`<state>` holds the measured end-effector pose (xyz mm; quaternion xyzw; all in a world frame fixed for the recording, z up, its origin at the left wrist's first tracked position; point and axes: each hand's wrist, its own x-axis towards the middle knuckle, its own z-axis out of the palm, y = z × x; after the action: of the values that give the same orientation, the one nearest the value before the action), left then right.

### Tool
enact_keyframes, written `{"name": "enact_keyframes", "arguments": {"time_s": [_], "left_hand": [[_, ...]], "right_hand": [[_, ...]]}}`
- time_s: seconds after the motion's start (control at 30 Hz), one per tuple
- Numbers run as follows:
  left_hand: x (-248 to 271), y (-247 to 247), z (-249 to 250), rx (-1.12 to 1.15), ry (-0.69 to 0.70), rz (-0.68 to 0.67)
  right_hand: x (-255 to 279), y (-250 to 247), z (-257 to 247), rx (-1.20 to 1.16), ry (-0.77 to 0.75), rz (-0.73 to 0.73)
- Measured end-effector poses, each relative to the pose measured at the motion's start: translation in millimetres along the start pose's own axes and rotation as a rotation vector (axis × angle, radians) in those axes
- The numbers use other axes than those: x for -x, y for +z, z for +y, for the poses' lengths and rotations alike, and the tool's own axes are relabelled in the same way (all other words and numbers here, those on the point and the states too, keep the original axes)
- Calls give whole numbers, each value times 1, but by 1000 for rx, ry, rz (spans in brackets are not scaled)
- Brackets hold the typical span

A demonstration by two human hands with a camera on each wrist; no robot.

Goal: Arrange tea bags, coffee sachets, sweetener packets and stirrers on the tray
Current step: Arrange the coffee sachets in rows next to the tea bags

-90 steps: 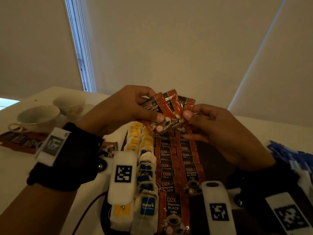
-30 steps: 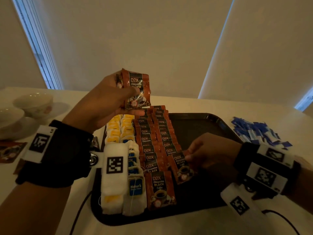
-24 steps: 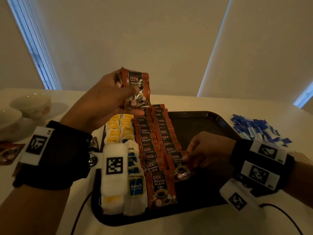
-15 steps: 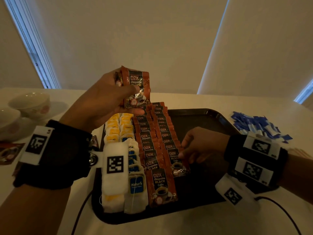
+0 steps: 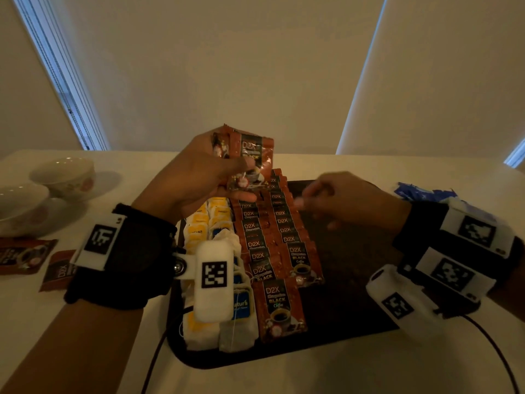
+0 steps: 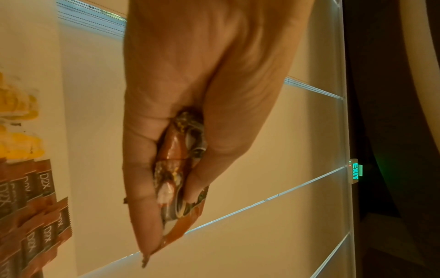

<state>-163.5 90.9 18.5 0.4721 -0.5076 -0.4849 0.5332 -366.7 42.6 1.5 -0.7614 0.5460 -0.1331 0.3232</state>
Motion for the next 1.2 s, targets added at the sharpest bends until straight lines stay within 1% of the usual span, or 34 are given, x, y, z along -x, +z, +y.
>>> {"name": "enact_keyframes", "arguments": {"time_s": [0.07, 0.1, 0.13, 0.2, 0.33, 0.43, 0.5, 0.57, 0.63, 0.67, 0.77, 0.83, 1.0, 1.2], "left_hand": [[1, 3, -2, 1, 0, -13], [1, 5, -2, 3, -1, -17], [1, 7, -3, 0, -2, -22], [1, 10, -4, -16, -2, -32], [1, 15, -6, -39, -6, -40], [2, 18, -4, -27, -22, -43], [3, 20, -2, -19, -37, -33], [1, 17, -1, 7, -56, -10], [0, 12, -1, 21, -63, 7], [0, 9, -1, 24, -60, 13], [-1, 4, -1, 33, -39, 7], [0, 4, 0, 30, -22, -4], [1, 5, -1, 12, 8, -28], [-2, 3, -1, -16, 12, -29]], "right_hand": [[4, -4, -14, -249, -94, 101], [6, -4, -21, -340, -122, 114], [8, -3, -25, -383, -141, 115], [9, 3, -30, -396, -159, 109], [6, 11, -30, -457, -148, 129], [7, 7, -27, -482, -138, 152], [10, 2, -23, -497, -107, 141], [13, -6, -15, -476, -45, 98], [17, -15, -3, -382, 49, 24], [20, -18, 4, -302, 101, -37], [27, -19, 24, -23, 230, -308], [30, -11, 33, 66, 278, -411], [26, 3, 39, 113, 328, -473], [21, 6, 33, 82, 319, -484]]}}
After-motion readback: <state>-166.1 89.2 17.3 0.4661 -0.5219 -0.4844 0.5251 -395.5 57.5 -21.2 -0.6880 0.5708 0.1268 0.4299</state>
